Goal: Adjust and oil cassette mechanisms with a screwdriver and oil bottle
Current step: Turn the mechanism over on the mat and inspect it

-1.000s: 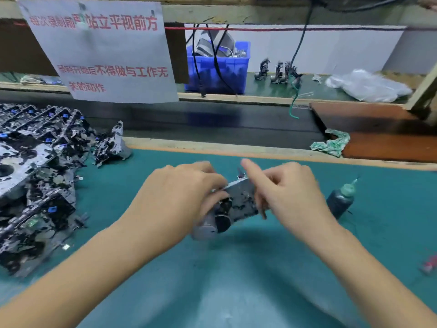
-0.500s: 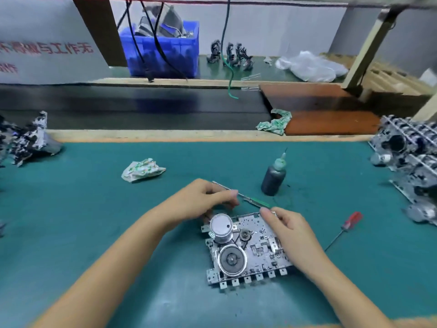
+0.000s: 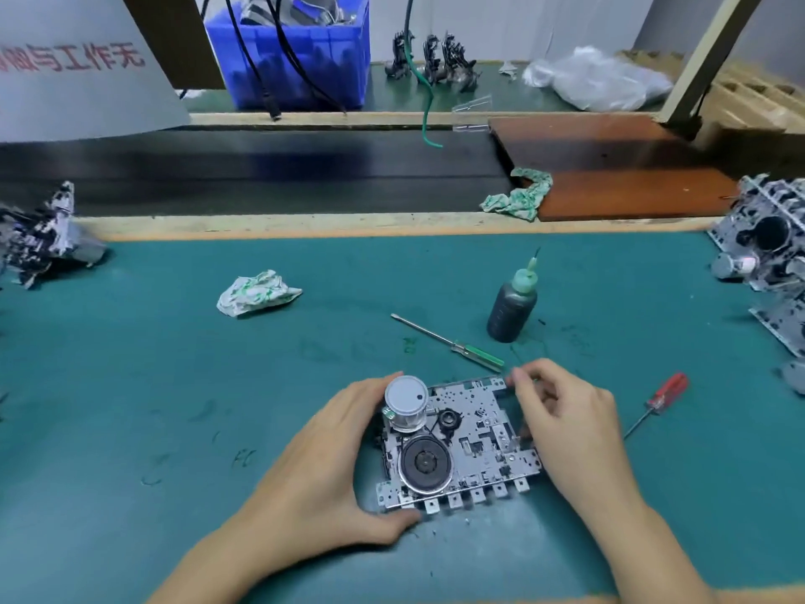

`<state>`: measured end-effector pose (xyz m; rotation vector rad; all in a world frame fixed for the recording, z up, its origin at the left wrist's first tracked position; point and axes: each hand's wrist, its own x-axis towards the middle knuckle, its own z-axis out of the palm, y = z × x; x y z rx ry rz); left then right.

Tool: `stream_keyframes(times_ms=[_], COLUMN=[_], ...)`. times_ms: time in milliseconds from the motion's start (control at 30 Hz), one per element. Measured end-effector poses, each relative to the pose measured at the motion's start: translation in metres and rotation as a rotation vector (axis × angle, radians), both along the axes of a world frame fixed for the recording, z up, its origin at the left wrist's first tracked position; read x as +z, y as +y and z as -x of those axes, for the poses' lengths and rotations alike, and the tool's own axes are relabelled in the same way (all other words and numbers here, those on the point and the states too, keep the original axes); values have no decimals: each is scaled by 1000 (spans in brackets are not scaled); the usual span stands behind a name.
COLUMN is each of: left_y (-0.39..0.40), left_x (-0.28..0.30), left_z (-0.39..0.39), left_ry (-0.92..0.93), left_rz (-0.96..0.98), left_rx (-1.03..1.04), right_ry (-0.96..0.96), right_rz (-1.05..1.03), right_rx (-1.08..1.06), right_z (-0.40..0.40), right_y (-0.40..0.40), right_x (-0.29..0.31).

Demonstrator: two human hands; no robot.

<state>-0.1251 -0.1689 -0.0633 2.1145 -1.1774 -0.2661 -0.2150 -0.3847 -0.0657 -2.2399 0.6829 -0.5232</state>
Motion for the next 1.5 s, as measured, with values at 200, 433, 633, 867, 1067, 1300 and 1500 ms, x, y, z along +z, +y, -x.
stream_keyframes(times_ms=[200,433,633,867,1067,1300,1500], left_y=[0,-3,-12,-6,-5,-7,-17], left_x=[1,-5,-3,7,6,12,30], left_z=[-7,4,11,-4,-14,-10,-2], left_ry=[114,145,10,29,31,-122,-628], left_rz=[26,-11,34,-32,-43,-170,-293], left_rx=[-47,19,54,-62,-123,-176,-141], right_ry=[-24,-37,-48,7,489,507,519], right_rz=[-5,22,30,-85,484,520,425], right_rx=[17,51,26,449,800,814,796], right_z=[0,0,2,11,4,-3,0], right_y=[1,1,2,-9,-8,-1,-1], right_x=[0,-4,-3,33,38,39,40])
